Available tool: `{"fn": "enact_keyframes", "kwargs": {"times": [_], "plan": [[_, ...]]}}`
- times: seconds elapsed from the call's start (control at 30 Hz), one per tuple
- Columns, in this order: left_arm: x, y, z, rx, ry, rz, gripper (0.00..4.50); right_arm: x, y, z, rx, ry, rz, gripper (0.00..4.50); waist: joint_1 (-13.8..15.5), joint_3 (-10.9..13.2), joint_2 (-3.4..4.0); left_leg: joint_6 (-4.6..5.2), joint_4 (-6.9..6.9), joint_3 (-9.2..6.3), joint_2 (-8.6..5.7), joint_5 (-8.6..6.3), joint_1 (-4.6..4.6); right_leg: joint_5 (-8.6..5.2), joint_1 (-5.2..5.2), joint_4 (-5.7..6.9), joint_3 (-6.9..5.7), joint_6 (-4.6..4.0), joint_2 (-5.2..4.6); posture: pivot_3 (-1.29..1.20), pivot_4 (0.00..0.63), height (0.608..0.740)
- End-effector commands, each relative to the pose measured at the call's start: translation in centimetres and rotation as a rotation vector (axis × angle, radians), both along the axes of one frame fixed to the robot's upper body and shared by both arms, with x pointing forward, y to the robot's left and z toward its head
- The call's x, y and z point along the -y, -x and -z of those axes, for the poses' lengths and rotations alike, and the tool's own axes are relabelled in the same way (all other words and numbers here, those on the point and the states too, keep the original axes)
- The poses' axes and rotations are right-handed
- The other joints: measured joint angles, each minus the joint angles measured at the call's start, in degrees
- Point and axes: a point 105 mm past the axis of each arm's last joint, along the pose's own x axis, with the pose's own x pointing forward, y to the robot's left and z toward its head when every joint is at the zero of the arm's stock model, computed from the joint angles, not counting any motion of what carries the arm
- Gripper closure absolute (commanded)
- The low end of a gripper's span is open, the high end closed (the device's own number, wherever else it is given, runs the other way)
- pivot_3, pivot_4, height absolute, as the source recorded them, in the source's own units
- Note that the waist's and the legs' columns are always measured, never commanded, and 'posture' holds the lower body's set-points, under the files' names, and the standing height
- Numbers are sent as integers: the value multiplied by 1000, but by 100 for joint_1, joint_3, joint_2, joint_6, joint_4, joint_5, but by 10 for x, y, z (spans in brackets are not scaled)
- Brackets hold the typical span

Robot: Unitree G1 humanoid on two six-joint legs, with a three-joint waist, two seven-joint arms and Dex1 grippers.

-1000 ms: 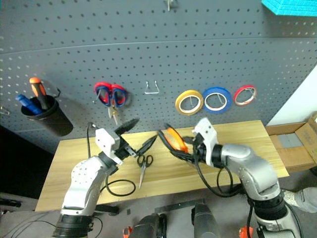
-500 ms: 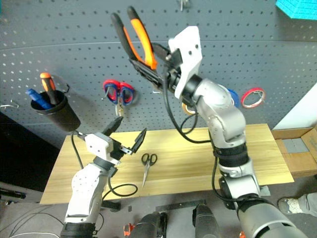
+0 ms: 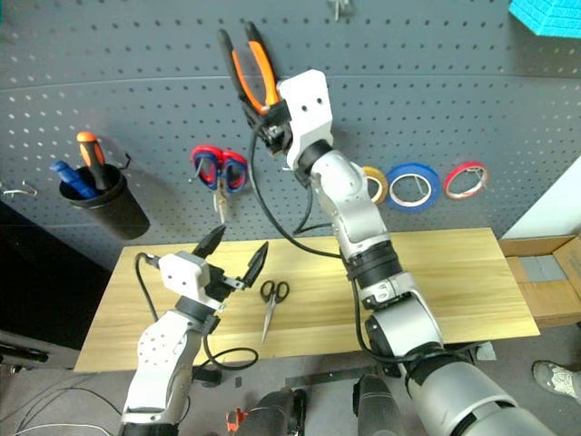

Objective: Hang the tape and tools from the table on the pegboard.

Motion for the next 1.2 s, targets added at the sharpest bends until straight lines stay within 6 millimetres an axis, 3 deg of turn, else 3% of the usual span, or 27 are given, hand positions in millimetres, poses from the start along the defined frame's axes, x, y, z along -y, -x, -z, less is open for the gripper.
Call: {"fn": "enact_keyframes", "kwargs": {"times": [0.03, 0.3, 0.63, 1.0, 1.2], "plan": [[1, 6, -12, 45, -9, -3, 0, 2, 2, -16, 59, -65, 19, 2026, 10, -1, 1, 0, 0, 1, 0, 0, 0, 1, 0, 1, 1, -2, 2, -1, 148, 740], [-1, 9, -14, 42, -19, -13, 0, -2, -8, 10, 47, -45, 99, 2026, 41, -34, -1, 0, 3, 1, -1, 0, 9, 5, 4, 8, 3, -7, 12, 22, 151, 740], [-2, 10, -15, 37, -28, -19, 0, 16, -18, 15, 75, -54, 220, 2026, 77, -62, -1, 2, 4, -4, -1, 0, 46, 5, 44, 4, 2, -8, 16, 24, 154, 740], [-3, 10, -14, 28, -32, -21, 0, 10, -15, 40, 38, -25, 226, 2026, 78, -64, -2, 2, 4, -4, -1, 1, 47, 5, 43, 6, 3, -9, 16, 25, 159, 740], [-2, 10, -12, 16, -33, -16, 0, 13, -14, 41, 13, -55, 219, 133, 74, -63, -1, 2, 3, -4, 0, 1, 47, 5, 43, 7, 4, -9, 16, 12, 168, 740]]}}
